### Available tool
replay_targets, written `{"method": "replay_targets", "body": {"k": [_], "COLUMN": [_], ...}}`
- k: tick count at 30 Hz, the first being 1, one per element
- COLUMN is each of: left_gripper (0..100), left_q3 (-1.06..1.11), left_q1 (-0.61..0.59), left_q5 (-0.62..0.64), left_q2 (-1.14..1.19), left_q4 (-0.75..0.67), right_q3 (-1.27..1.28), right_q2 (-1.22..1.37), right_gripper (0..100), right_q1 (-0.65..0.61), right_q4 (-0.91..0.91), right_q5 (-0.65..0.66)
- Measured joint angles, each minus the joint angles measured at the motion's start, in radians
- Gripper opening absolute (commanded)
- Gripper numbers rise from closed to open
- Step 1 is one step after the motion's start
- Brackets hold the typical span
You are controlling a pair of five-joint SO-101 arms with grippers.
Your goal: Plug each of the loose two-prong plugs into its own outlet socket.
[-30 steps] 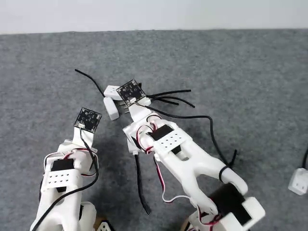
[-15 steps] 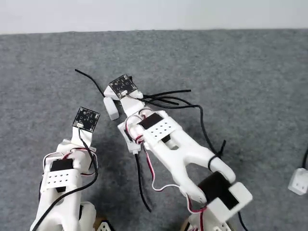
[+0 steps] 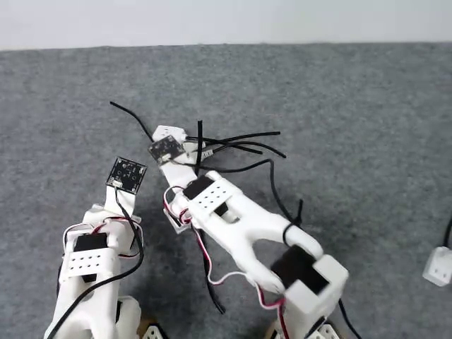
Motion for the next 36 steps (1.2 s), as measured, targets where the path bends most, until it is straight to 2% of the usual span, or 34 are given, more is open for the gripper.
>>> {"method": "replay_targets", "body": {"k": [4,11,15,18,22,27,32,36], "left_gripper": [1,1,1,1,1,1,1,1], "left_q3": [0.000,0.000,0.000,0.000,0.000,0.000,0.000,0.000], "left_q1": [0.000,0.000,-0.028,-0.037,-0.043,-0.043,-0.043,-0.043], "left_q5": [0.000,0.000,0.000,0.000,0.000,0.000,0.000,0.000], "left_q2": [0.000,0.000,0.000,0.000,0.000,0.000,0.000,0.000], "left_q4": [0.000,-0.012,-0.031,-0.031,-0.031,-0.031,-0.031,-0.031], "right_q3": [-0.094,-0.164,-0.164,-0.120,0.014,0.140,0.158,0.158], "right_q2": [0.091,0.094,-0.054,-0.209,-0.414,-0.615,-0.623,-0.508], "right_gripper": [0.9,0.8,0.8,0.8,0.8,0.8,0.8,0.8], "right_q1": [0.032,0.124,0.186,0.276,0.488,0.832,1.165,1.323], "right_q4": [0.026,0.155,0.296,0.404,0.456,0.466,0.466,0.397], "right_q5": [0.000,-0.003,0.002,0.040,0.118,0.284,0.474,0.554]}}
